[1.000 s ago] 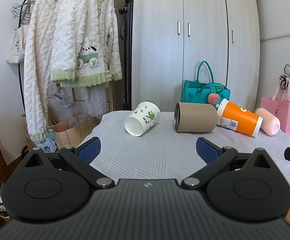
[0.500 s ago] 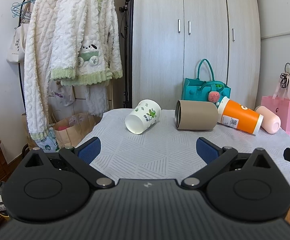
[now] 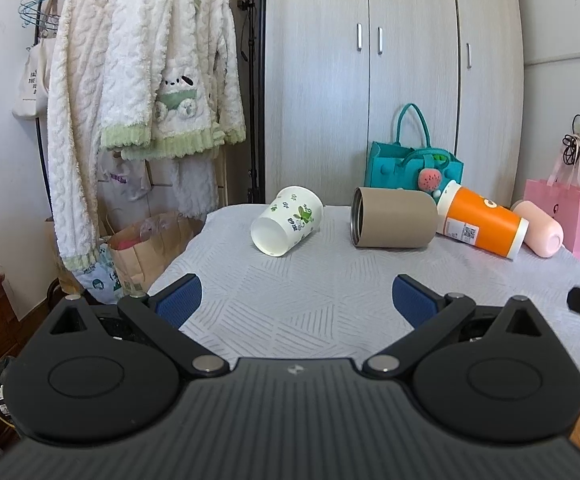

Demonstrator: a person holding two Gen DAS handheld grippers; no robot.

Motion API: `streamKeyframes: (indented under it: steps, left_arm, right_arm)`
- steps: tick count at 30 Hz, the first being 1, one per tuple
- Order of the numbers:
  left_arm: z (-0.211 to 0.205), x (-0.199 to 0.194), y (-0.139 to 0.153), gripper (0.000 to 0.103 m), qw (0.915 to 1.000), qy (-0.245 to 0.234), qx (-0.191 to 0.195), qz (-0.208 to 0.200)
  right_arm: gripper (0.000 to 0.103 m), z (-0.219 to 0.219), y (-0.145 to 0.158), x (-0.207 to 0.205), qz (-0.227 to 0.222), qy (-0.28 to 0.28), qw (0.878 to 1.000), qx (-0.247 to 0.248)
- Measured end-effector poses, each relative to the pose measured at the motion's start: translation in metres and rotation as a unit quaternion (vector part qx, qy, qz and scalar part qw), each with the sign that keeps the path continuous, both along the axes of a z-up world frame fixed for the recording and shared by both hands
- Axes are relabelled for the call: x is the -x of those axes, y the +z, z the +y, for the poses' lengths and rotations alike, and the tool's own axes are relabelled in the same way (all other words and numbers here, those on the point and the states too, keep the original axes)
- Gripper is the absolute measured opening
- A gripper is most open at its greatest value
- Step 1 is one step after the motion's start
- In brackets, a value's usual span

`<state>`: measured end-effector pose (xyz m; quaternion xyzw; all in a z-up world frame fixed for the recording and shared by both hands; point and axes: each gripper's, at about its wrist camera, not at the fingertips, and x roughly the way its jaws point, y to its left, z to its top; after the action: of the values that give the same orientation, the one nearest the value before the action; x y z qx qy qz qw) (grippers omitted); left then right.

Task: Flip cup upright
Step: 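Move the right tool to the orange cup and close its fingers around it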

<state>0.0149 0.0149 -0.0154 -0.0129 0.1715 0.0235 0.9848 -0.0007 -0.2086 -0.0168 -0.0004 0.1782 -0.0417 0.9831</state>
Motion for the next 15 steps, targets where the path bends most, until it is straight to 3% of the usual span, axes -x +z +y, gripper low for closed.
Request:
streamKeyframes:
  steps: [8, 13, 15]
  left_arm:
    - [-0.014, -0.023, 0.031, 0.103, 0.9988, -0.040, 0.002, 0.026]
    - [-0.022, -0.045, 0.046, 0.103, 0.9954, -0.072, 0.033, 0.054]
    - [-0.028, -0.053, 0.049, 0.103, 0.9943, -0.083, 0.034, 0.057]
  right_arm:
    - [0.103, -0.019, 0.050, -0.016, -0.007, 0.135, 0.988, 0.071]
    - [0.102, -0.030, 0.072, -0.045, 0.010, 0.260, 0.960, 0.107]
    - [0.102, -0.028, 0.074, -0.061, 0.029, 0.272, 0.953, 0.132]
